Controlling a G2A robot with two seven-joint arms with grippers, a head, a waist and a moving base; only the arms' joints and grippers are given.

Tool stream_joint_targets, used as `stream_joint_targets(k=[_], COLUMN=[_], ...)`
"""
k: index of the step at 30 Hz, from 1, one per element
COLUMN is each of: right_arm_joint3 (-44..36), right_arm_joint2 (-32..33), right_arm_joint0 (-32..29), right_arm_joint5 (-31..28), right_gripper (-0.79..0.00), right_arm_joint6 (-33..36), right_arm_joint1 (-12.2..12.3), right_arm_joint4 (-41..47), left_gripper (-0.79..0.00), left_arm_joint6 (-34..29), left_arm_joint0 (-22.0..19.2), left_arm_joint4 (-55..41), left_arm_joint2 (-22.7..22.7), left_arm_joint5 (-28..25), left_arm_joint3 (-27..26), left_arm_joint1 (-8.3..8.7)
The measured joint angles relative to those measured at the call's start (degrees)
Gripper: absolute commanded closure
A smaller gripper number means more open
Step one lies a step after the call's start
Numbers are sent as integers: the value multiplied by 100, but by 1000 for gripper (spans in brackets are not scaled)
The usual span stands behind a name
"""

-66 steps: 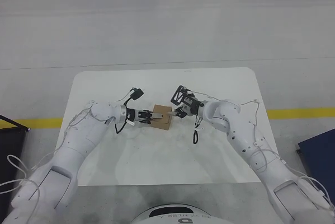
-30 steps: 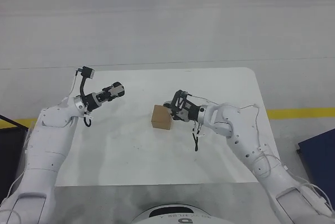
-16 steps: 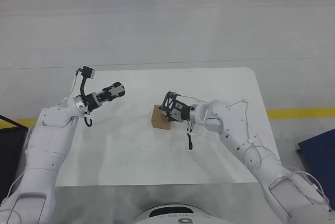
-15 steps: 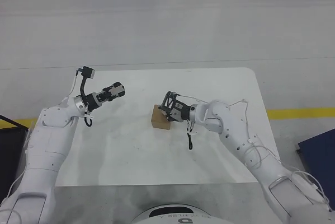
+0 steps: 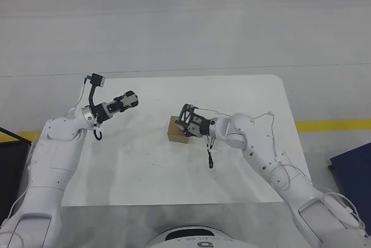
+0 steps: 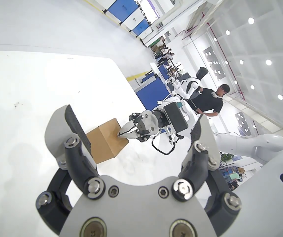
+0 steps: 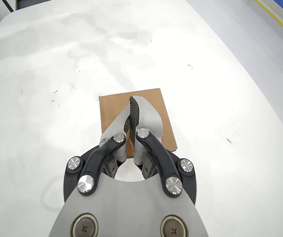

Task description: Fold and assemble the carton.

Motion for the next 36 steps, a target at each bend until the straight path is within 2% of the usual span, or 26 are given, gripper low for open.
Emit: stream_joint_targets(k=[5, 9, 14, 20, 27, 32, 36], right_arm_joint3=[-419, -551, -285, -65, -53, -71, -132], right_arm_joint2=[558, 986, 867, 525, 616, 455, 591], right_arm_joint0=[-428, -903, -933, -686, -743, -676, -689], right_arm_joint5=[-53, -49, -43, -26, 117, 96, 209], right_gripper=[0, 0, 0, 0, 0, 0, 0], right_arm_joint6=[-253, -43, 240, 88, 94, 176, -62], right_arm_joint1=[190, 344, 331, 219, 251, 201, 218], right_arm_joint4=[-67, -112, -37, 81, -1, 134, 210], left_gripper=[-785, -785, -785, -785, -785, -785, -785], left_arm_joint6=[0, 0, 0, 0, 0, 0, 0], left_arm_joint0=[0, 0, 0, 0, 0, 0, 0], left_arm_joint4=[0, 0, 0, 0, 0, 0, 0], left_arm_joint2=[0, 0, 0, 0, 0, 0, 0], left_arm_joint5=[0, 0, 0, 0, 0, 0, 0], left_arm_joint3=[0, 0, 0, 0, 0, 0, 0], left_arm_joint1=[0, 0, 0, 0, 0, 0, 0])
